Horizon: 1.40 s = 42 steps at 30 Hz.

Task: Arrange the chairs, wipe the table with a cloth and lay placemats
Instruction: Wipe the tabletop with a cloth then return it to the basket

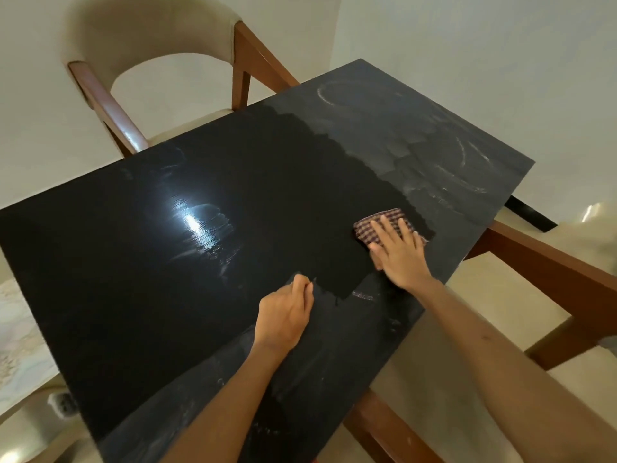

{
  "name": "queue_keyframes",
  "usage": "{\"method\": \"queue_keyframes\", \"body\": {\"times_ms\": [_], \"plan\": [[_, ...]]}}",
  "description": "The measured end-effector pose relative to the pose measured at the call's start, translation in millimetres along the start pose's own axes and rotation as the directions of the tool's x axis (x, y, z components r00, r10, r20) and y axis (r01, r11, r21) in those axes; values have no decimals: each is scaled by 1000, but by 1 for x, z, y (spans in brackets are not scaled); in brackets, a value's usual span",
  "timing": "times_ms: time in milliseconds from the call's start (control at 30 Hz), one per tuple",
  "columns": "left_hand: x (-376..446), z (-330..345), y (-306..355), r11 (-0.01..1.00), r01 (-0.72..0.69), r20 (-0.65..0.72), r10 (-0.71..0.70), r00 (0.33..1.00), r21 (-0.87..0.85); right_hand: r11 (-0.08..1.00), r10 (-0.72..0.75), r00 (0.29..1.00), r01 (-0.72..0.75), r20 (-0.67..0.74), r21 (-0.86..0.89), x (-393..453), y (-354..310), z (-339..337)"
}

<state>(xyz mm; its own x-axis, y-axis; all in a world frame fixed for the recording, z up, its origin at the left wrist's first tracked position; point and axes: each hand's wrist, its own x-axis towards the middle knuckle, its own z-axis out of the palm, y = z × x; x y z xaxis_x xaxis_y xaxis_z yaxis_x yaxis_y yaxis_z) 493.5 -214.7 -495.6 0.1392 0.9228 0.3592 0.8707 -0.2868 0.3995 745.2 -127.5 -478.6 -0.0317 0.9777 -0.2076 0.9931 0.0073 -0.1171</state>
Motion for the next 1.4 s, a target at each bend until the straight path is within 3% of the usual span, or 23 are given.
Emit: {"method": "queue_keyframes", "body": {"times_ms": [133,300,467,633,700,867,1067,1200,1300,1400], "plan": [[-1,-1,1,1000,2,-4,-2,1000,-10,969,-231,972,227,-35,-102,-62,-33,20],[-2,-1,2,1000,-3,7,3,1000,-23,930,-350,937,347,-4,-117,-89,-22,30],[-4,1,1,1000,5,22,-5,1000,-18,985,-174,983,173,-59,-25,-56,19,18],[-1,2,2,1000,-1,19,1,1000,11,998,58,998,-57,-12,38,-12,69,-4],[0,1,2,1000,0,23,0,1000,21,996,87,996,-87,-14,36,-4,76,-3],[-2,1,0,1000,-2,22,2,1000,5,997,76,996,-76,-47,7,-29,63,3],[-3,-3,3,1000,1,21,-1,1000,12,975,-222,975,222,-26,20,-120,18,29],[-5,-1,4,1000,12,36,-12,999,-7,949,-315,949,315,-26,-5,-135,24,43],[-5,1,2,999,34,53,-33,998,-15,952,-304,952,305,-47,10,-117,45,37],[-3,2,2,999,33,50,-32,998,-9,983,-179,979,181,-102,20,-89,76,28]]}}
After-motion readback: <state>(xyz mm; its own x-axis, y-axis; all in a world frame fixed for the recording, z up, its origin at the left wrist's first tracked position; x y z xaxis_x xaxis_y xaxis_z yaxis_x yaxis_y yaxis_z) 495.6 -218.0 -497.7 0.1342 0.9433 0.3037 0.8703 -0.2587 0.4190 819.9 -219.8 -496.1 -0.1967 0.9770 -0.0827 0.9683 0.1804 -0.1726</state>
